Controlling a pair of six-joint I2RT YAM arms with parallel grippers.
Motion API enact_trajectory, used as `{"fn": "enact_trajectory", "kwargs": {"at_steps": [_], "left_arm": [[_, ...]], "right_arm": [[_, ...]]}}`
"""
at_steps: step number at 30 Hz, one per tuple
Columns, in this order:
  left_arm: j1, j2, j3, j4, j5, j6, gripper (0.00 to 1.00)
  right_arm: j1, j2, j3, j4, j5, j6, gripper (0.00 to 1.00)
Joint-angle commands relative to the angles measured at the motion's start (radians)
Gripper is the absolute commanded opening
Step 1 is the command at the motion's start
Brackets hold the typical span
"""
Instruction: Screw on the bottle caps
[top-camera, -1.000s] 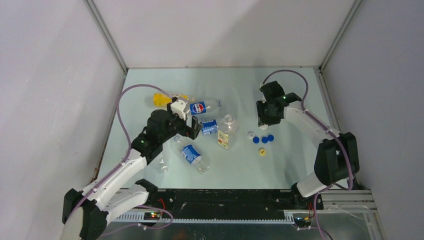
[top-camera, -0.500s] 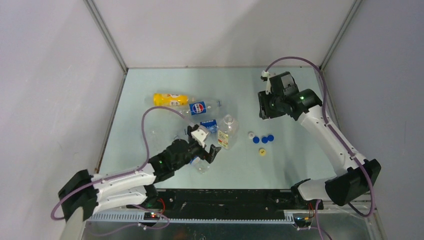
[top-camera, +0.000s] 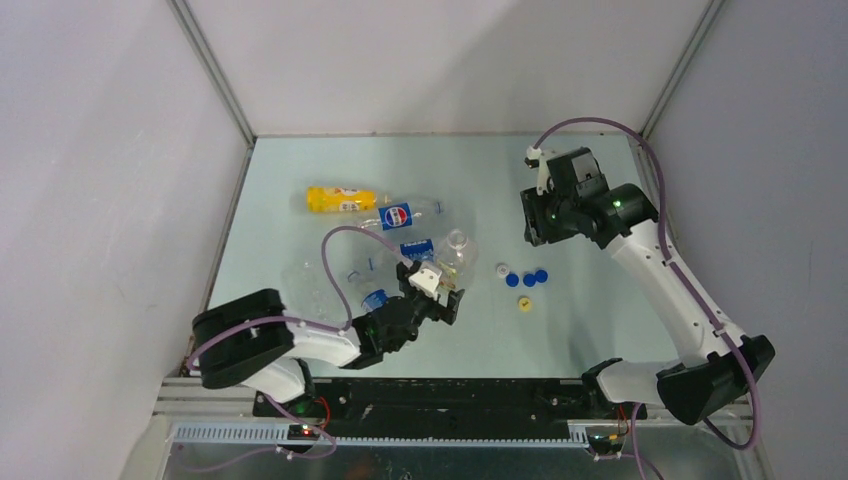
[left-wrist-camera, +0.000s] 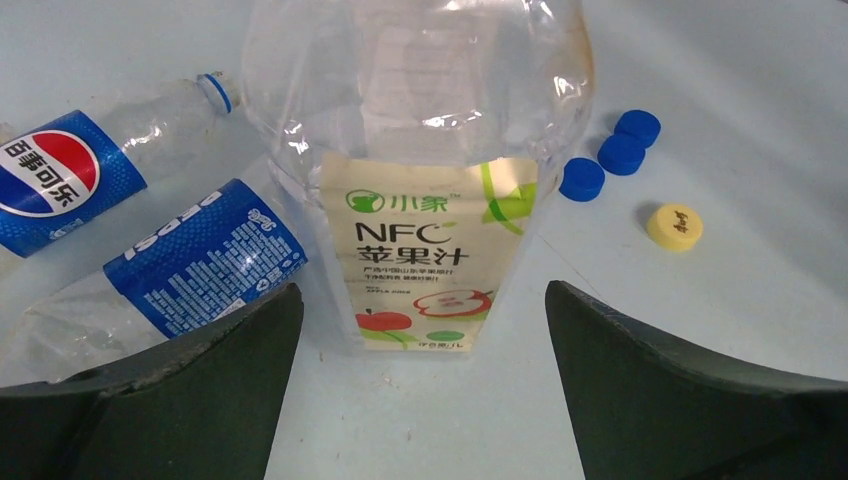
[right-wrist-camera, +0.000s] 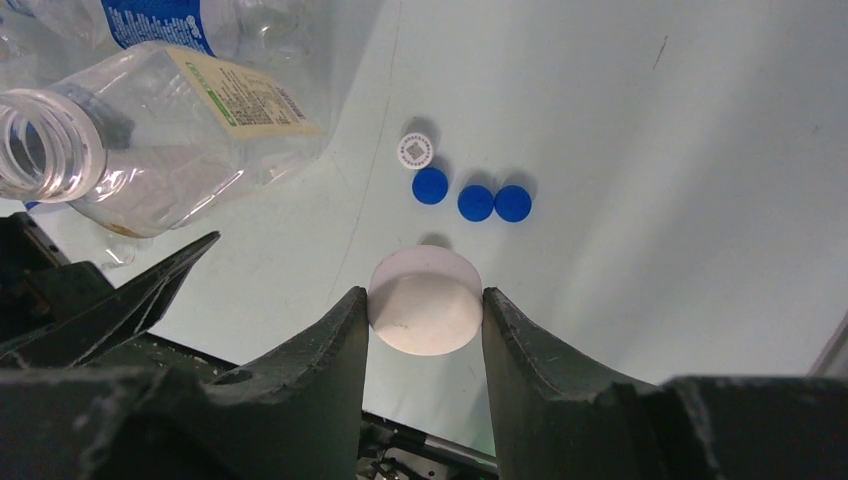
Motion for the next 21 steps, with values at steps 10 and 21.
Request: {"fn": "enact_trajectory", "kwargs": {"at_steps": [10, 21], "left_arm": [[0.011, 0.216, 0.104, 0.316, -0.057, 0.032, 0.98], [0.042, 0.352, 0.137, 0.424, -0.009, 0.091, 0.98]], "right_arm": [[0.010, -0.037, 0.043, -0.029, -0.017, -0.005, 0.10], [0.020, -0.029, 0.043, -0.036, -0.039, -0.027, 0.10]]}}
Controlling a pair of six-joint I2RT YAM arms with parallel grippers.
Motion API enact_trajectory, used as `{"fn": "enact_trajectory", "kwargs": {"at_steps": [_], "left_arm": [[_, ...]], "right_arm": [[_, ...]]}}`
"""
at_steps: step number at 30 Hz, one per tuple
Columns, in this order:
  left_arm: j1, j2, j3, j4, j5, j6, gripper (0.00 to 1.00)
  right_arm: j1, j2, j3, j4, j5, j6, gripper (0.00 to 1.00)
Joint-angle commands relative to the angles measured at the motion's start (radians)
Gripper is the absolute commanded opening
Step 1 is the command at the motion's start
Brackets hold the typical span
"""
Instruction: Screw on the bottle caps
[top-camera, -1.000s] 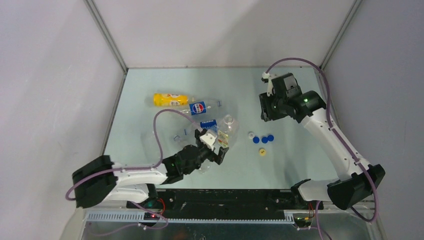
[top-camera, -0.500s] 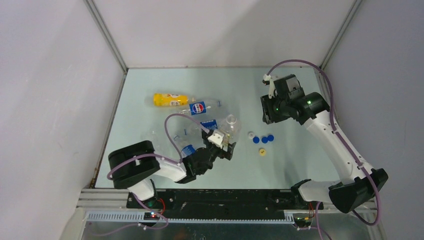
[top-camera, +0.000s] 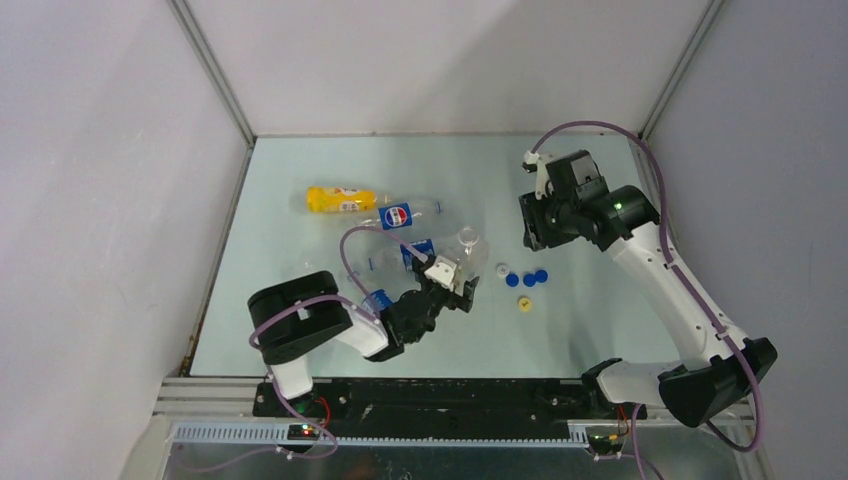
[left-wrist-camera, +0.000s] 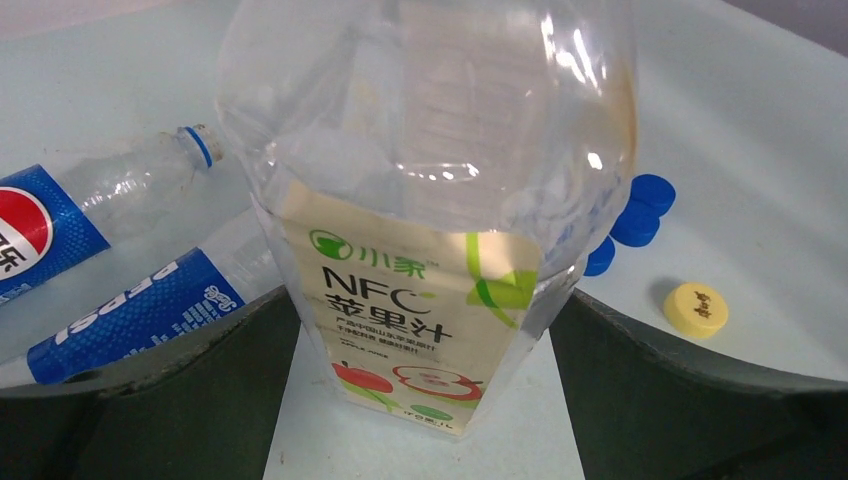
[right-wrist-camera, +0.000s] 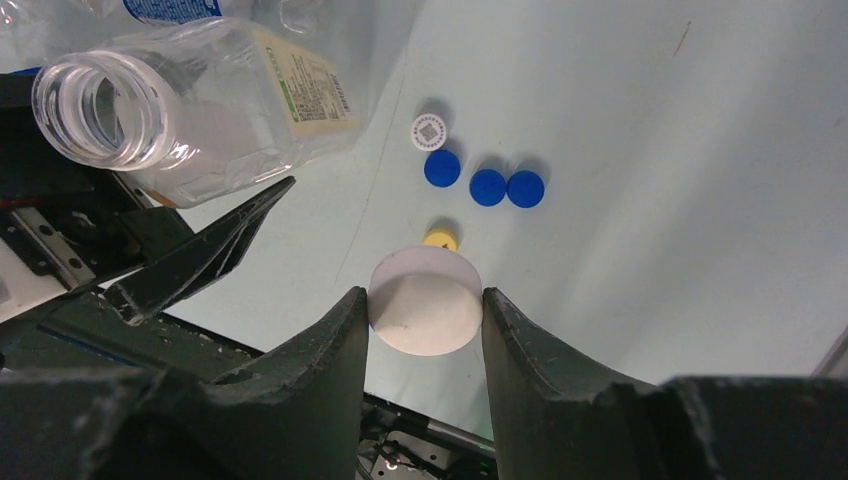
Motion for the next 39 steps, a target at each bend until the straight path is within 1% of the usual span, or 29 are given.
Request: {"fn": "enact_trajectory", "kwargs": {"at_steps": [1, 4, 9, 13, 15, 16, 18, 26, 35, 37, 39], "left_arm": [[0.020, 0.042, 0.016, 0.125, 0.029, 0.054, 0.98], [0.039, 0.048, -0.006, 0.155, 0.090, 0.057, 0.98], [0.073, 0.052, -0.026, 0.175, 0.231, 0.078, 0.98], [0.089, 0.068, -0.029, 0.195, 0.287, 0.115, 0.98], [0.100, 0.090, -0.040, 0.256, 0.315, 0.124, 0.98], [0.107, 0.112, -0.044, 0.312, 0.333, 0.130, 0.98], [0.118, 0.136, -0.050, 0.355, 0.363, 0.143, 0.98], [0.150, 0.154, -0.036, 0.363, 0.404, 0.138, 0.98], [0.154, 0.174, 0.002, 0.363, 0.440, 0.110, 0.98], [0.154, 0.173, 0.006, 0.363, 0.446, 0.106, 0.97], [0.154, 0.171, 0.012, 0.360, 0.452, 0.104, 0.91]], "right_arm": [[0.008, -0.015, 0.043, -0.004, -0.018, -0.030, 0.10], [0.011, -0.012, 0.043, -0.006, -0.025, -0.038, 0.10], [0.017, -0.001, 0.043, -0.004, -0.039, -0.051, 0.10], [0.026, 0.011, 0.043, -0.002, -0.048, -0.057, 0.10], [0.033, 0.014, 0.043, -0.001, -0.048, -0.060, 0.10], [0.035, 0.015, 0.043, -0.001, -0.048, -0.063, 0.10], [0.040, 0.017, 0.043, -0.002, -0.050, -0.069, 0.10], [0.060, 0.018, 0.043, -0.005, -0.053, -0.079, 0.10], [0.079, 0.027, 0.043, 0.000, -0.049, -0.077, 0.10], [0.083, 0.025, 0.043, 0.000, -0.048, -0.077, 0.10], [0.088, 0.024, 0.043, 0.000, -0.049, -0.078, 0.10]]}}
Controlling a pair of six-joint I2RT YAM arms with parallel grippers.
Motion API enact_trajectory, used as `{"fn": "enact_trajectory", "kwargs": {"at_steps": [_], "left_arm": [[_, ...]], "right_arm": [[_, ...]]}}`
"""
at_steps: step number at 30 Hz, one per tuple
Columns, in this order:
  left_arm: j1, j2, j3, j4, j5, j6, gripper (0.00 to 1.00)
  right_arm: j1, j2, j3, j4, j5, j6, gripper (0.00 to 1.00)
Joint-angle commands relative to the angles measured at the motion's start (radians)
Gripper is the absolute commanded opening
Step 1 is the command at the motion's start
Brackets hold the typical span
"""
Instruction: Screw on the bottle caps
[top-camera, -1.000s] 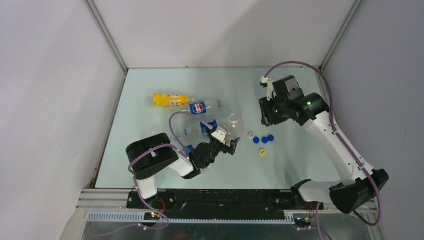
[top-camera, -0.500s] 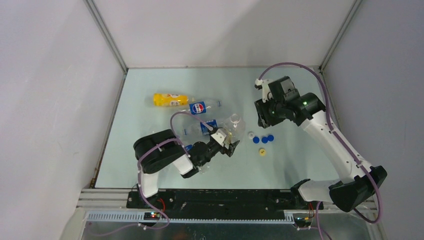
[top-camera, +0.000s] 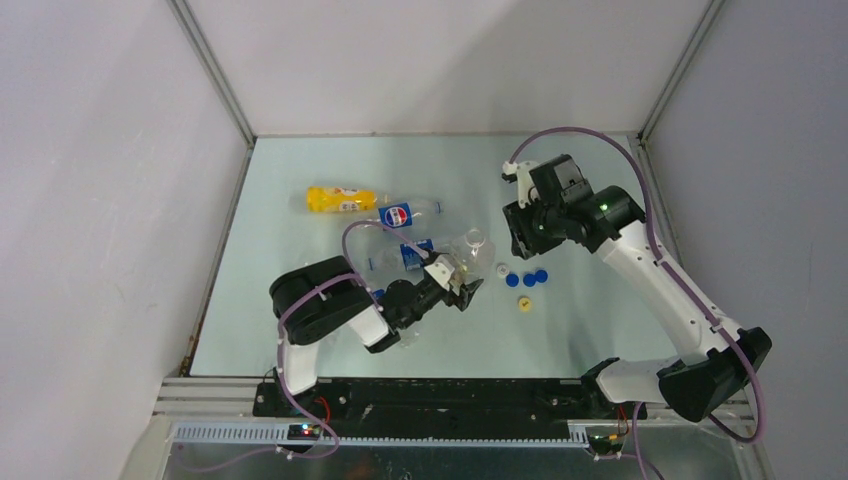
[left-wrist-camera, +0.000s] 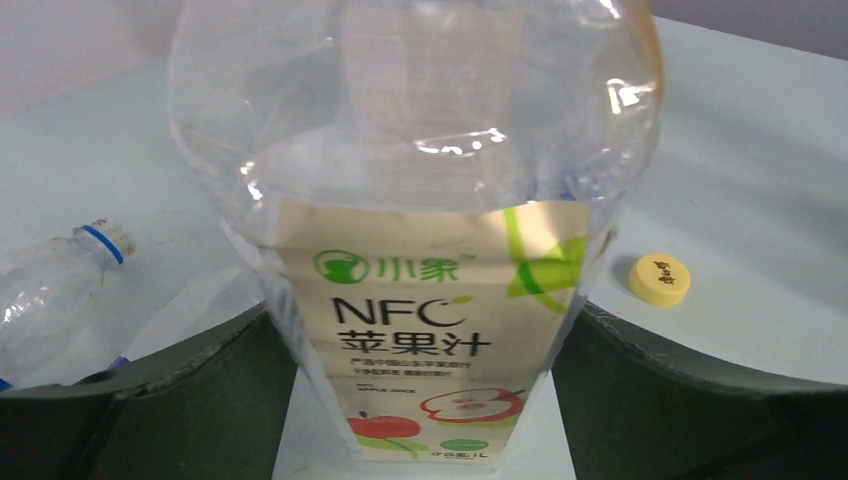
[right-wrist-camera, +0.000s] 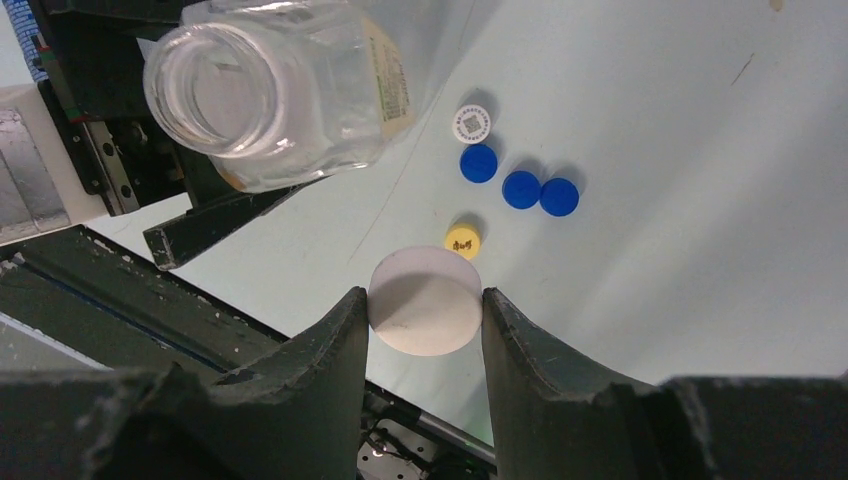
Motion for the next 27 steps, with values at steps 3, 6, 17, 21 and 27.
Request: {"fn": "enact_trajectory", "kwargs": {"at_steps": [3, 6, 17, 21, 27], "left_arm": [[0.008, 0.004, 0.037, 0.085, 0.032, -0.002, 0.77], [0.011, -0.001, 0.040, 0.078, 0.037, 0.002, 0.66], [0.018, -0.299, -0.003, -0.296, 0.100, 0.101, 0.28], [0.017, -0.447, 0.100, -0.903, 0.175, 0.160, 0.17], [0.018, -0.495, 0.288, -1.436, 0.303, 0.270, 0.00]], "right_arm": [[0.020, -0.004, 0.048, 0.002, -0.004, -0.015, 0.10], [0.027, -0.001, 0.061, -0.006, 0.002, -0.018, 0.10], [0.055, -0.057, 0.107, -0.037, 0.037, -0.049, 0.12], [0.061, -0.106, 0.106, -0.029, 0.016, -0.085, 0.11], [0.081, -0.155, 0.092, -0.006, -0.039, -0.118, 0.10]]}}
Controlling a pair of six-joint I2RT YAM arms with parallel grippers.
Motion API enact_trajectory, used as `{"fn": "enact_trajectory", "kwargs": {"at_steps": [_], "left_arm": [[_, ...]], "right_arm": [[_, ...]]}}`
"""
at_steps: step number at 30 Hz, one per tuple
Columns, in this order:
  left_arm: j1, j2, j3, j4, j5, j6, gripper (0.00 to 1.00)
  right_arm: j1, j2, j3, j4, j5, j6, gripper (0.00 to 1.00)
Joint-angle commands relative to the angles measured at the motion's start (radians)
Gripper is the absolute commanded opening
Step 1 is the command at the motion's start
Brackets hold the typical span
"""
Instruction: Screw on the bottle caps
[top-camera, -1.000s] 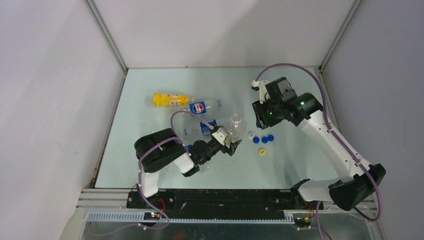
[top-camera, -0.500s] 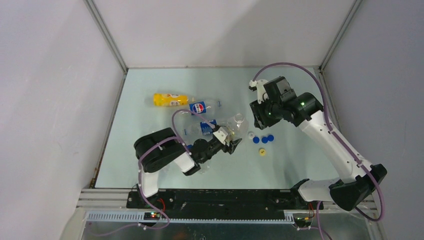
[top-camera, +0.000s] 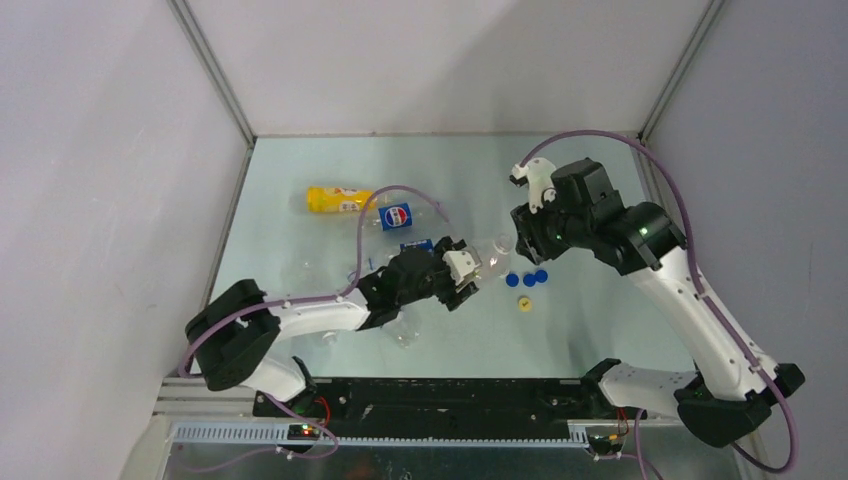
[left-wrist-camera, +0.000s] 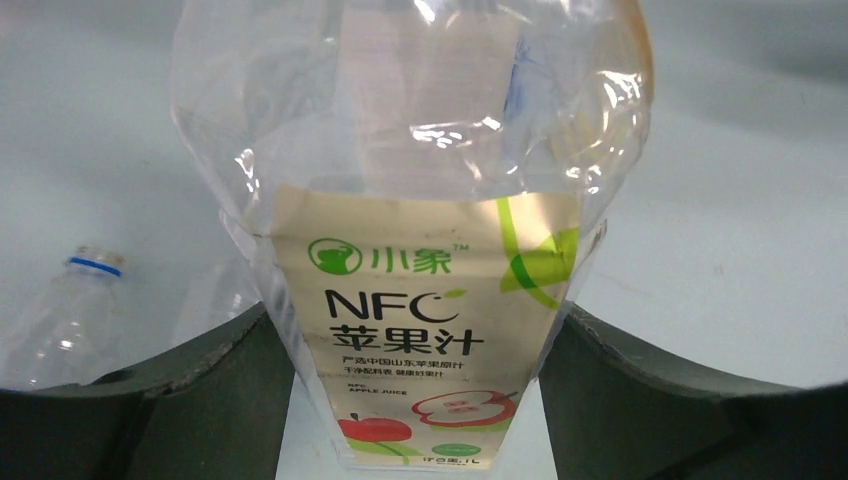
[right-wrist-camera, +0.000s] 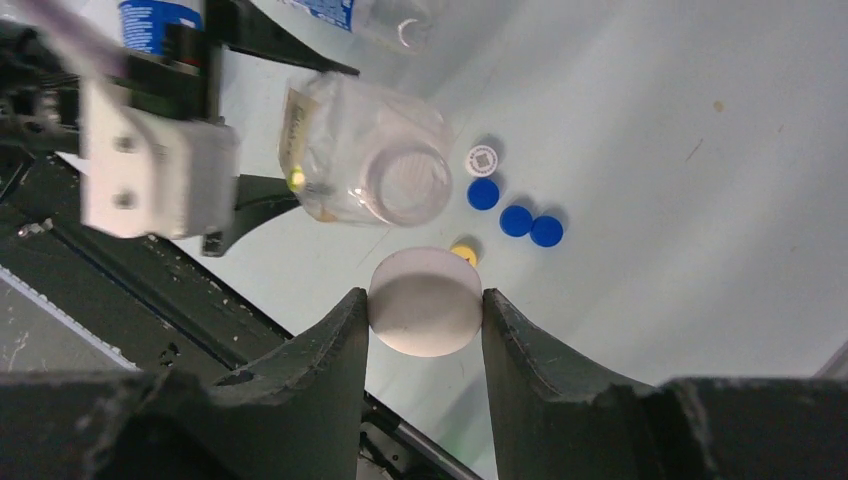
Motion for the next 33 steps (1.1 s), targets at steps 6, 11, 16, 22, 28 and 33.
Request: {"fn": "enact_trajectory", "kwargs": {"at_steps": [6, 11, 16, 22, 28, 33], "left_arm": [[0.005, -0.150, 0.137, -0.667, 0.129, 0.178, 0.00], [0.005, -0.271, 0.151, -0.812, 0.112, 0.291, 0.00], [0.005, -0.356, 0.146, -0.872, 0.098, 0.364, 0.00], [0.005, -0.422, 0.164, -0.896, 0.093, 0.389, 0.00], [0.005, -0.434, 0.205, -0.944, 0.124, 0.387, 0.00], [0.005, -0.453, 0.222, -0.952, 0.142, 0.376, 0.00]], "right_arm": [[0.026, -0.070, 0.010, 0.035, -0.097, -0.091, 0.07], [0.032, -0.127, -0.059, 0.093, -0.236, -0.184, 0.00], [0.050, -0.203, -0.150, 0.200, -0.411, -0.273, 0.00], [0.084, -0.219, -0.205, 0.264, -0.452, -0.362, 0.00], [0.155, -0.202, -0.214, 0.252, -0.430, -0.474, 0.00], [0.192, -0.188, -0.237, 0.248, -0.410, -0.543, 0.00]]}}
